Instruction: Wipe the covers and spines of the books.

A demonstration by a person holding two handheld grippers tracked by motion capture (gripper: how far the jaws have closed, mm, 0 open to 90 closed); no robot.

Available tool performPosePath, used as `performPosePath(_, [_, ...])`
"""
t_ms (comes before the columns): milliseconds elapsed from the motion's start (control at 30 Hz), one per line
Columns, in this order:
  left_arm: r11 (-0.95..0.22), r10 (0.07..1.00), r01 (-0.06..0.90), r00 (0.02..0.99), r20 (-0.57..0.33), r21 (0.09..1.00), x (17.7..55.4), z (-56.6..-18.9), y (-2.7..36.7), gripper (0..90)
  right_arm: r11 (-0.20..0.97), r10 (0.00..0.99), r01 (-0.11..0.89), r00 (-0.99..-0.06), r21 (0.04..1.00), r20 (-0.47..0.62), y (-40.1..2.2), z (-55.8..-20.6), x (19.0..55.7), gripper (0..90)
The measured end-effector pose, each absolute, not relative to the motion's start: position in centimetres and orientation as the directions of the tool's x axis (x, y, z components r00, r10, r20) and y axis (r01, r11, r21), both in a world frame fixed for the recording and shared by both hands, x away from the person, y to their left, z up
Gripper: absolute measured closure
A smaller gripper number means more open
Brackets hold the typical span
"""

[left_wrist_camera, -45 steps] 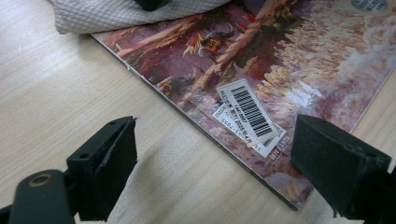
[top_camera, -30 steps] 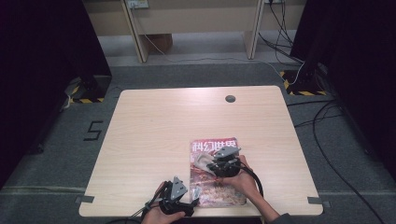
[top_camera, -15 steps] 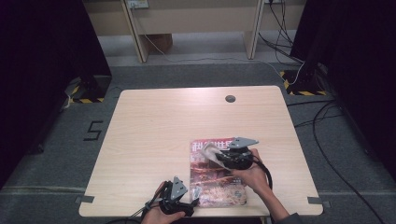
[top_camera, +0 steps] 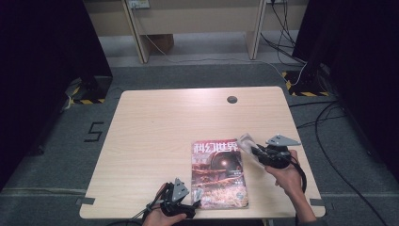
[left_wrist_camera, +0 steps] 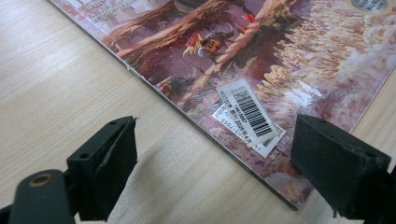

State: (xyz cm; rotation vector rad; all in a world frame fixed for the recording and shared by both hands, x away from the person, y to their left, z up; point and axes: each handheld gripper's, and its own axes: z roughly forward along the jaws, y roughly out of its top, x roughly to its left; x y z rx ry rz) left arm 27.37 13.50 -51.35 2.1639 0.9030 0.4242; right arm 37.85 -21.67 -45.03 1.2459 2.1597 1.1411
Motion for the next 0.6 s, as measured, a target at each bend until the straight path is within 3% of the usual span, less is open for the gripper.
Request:
performPosePath(467, [-0.481,0.715,0.470,0.698,0.022,0.740,27.4,-51.3,13.5,13.7,0.312,0.899,0.618,-0.438,0.721,-0.014,-25.1,-48.2,37.2,74.9])
performPosePath(600, [-0.480,0.715,0.472,0.699,0.018,0.739,27.4,-51.3,13.5,13.7,0.319,0.901,0.636,-0.433,0.702,-0.017,-25.2,-48.6,37.2,65.9])
